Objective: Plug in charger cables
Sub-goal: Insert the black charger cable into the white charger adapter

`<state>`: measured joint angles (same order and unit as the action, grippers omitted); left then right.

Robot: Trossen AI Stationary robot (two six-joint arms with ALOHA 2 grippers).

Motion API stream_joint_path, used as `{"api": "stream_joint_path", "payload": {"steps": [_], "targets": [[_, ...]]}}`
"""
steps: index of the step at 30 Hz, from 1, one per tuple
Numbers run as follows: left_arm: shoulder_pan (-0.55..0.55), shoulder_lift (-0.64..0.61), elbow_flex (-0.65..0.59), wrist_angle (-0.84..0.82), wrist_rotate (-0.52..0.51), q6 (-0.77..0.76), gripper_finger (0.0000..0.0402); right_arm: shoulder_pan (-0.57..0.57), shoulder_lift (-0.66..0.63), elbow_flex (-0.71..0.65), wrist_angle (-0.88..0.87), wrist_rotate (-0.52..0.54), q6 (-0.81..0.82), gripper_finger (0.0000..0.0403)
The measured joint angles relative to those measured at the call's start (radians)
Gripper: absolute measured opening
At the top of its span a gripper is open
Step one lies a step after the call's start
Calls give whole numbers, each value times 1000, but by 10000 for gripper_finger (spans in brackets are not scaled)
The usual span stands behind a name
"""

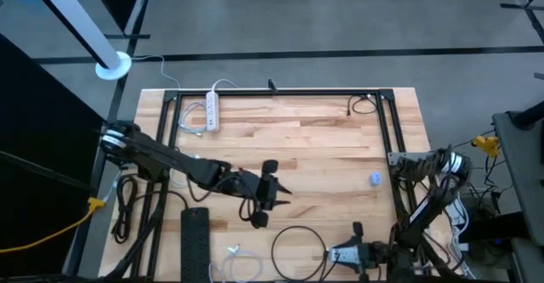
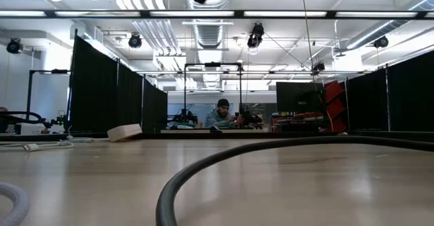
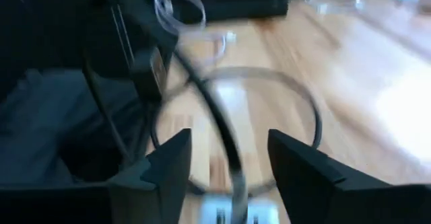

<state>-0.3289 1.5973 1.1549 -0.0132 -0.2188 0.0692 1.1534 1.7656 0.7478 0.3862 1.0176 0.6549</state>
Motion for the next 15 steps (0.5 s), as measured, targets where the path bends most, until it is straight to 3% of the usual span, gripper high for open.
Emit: {"api": "stream_joint_path", "payload": {"steps": [3, 6, 12, 15], "targets": [[-7, -57, 0, -84, -27, 1, 105, -11, -82, 3, -57, -5, -22, 199], [-13, -116, 0, -183, -34, 1, 105, -26, -177, 15, -199, -92, 71, 205], [-13, -236, 0, -420, -36, -34, 105, -102, -334, 121, -840, -402, 438, 202], [-14, -279, 0, -511, -37, -83, 105, -152, -367, 197, -1097, -529, 524, 200]]}}
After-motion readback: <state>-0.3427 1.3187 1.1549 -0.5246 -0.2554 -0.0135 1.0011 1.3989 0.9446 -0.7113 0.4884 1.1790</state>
